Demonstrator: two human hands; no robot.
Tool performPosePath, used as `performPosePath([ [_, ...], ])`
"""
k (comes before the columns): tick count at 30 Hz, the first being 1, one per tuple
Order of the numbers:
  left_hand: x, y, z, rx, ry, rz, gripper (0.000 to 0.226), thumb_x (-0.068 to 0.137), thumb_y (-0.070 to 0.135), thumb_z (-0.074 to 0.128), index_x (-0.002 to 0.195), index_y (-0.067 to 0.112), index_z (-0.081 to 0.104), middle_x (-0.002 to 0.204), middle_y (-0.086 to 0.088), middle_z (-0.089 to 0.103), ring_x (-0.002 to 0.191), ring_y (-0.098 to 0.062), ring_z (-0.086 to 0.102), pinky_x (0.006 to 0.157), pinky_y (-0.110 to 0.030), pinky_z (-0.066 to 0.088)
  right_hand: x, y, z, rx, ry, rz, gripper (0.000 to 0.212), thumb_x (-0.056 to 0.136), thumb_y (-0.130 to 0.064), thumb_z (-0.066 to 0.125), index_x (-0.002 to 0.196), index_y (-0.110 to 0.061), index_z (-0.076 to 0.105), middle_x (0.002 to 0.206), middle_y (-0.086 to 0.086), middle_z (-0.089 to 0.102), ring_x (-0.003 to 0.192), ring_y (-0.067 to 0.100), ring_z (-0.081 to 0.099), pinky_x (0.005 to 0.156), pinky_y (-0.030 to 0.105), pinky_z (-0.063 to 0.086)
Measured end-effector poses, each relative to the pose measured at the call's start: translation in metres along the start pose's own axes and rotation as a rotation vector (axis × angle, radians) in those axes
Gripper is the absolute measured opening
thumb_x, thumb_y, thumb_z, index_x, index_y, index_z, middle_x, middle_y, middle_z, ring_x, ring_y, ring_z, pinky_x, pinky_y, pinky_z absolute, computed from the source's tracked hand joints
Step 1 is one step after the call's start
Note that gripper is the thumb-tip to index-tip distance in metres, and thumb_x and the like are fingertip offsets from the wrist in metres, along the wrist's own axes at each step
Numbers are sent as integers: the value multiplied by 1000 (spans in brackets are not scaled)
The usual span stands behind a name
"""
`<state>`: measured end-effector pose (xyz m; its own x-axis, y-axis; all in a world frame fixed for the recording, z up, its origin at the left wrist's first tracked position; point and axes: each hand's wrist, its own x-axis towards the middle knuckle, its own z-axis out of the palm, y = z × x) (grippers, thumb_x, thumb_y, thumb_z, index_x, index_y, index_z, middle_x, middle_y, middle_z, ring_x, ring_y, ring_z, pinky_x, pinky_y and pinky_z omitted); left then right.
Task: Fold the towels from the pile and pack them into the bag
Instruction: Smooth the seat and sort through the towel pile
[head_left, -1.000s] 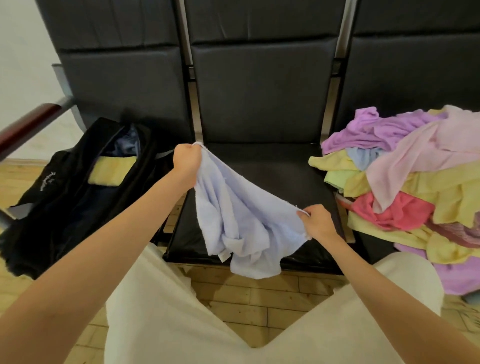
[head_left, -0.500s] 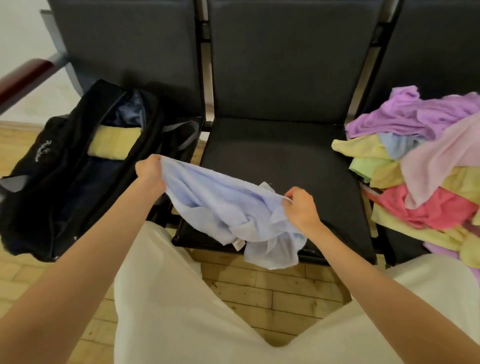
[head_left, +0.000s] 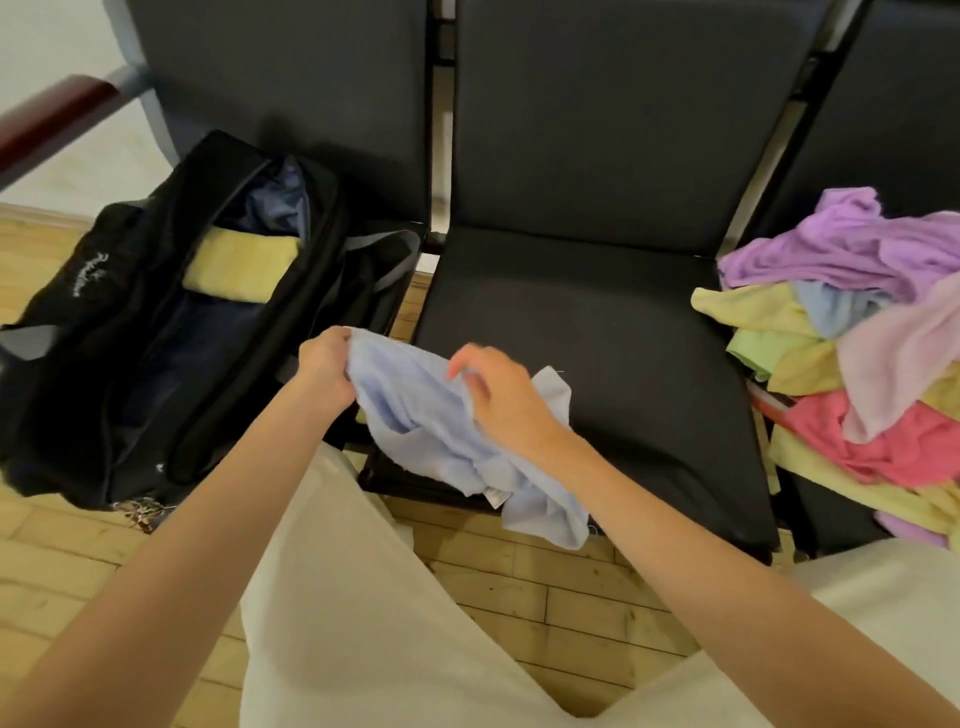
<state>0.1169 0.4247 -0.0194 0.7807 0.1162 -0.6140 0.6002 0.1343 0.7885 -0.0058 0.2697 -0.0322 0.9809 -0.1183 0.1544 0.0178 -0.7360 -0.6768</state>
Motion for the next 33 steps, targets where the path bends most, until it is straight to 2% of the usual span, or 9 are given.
performPosePath([
  [2,-4,2,-3,6,-50,23,31,92,16,52,119,4,61,89,-10,65,77,-24,64,69,-34,53,-1,2,21,-224,-201,-151,26,95,-10,42,104,-20,64,94,2,52,73,20,52,73,36,46],
  [4,-5,2,-7,9,-81,18,29,93,16,52,117,4,61,88,-10,65,77,-24,64,67,-33,53,-4,4,35,-254,-331,-183,29,96,-11,41,112,-15,64,104,4,52,81,23,54,71,35,44],
  [8,-9,2,-10,30,-114,7,29,94,20,51,117,6,62,93,-10,67,81,-24,65,69,-34,54,-10,0,46,-191,-304,-180,31,93,-9,47,119,-14,63,111,6,53,80,21,54,58,16,33],
  [11,-11,2,-13,25,-136,-12,31,95,20,51,119,5,61,100,-12,66,84,-25,65,75,-36,54,-9,-4,50,-182,-317,-144,29,89,-8,52,115,-14,64,107,4,52,75,18,50,60,22,43],
  [18,-20,19,-15,-73,-146,102,26,95,15,51,117,4,60,102,-11,67,91,-25,67,80,-36,55,-12,3,40,-294,-385,-49,20,92,-21,53,78,-7,55,95,9,53,76,22,52,54,22,35],
  [22,-19,26,-20,-175,-113,101,18,97,9,47,106,2,61,96,-11,65,97,-27,65,76,-34,55,-17,8,1,-394,-385,-4,22,94,-27,49,83,-10,57,90,3,46,81,22,53,62,32,43],
  [25,-26,27,-12,-182,-94,112,18,99,10,42,86,9,54,85,-5,59,120,-29,56,85,-32,51,-16,17,-39,-460,-180,99,28,96,-35,47,95,-10,61,95,2,43,84,21,53,69,34,45],
  [29,-47,27,8,-186,-84,197,15,97,7,49,105,-2,57,90,-13,63,92,-24,66,62,-29,55,-12,27,-87,-472,248,212,24,97,-30,46,96,-11,59,99,4,48,76,15,51,64,29,42],
  [33,-68,34,34,-36,-107,283,11,94,8,57,86,2,55,84,-13,62,76,-20,65,54,-29,56,-17,36,-123,-400,466,263,18,95,-25,51,100,-9,58,103,7,49,75,14,46,61,27,32],
])
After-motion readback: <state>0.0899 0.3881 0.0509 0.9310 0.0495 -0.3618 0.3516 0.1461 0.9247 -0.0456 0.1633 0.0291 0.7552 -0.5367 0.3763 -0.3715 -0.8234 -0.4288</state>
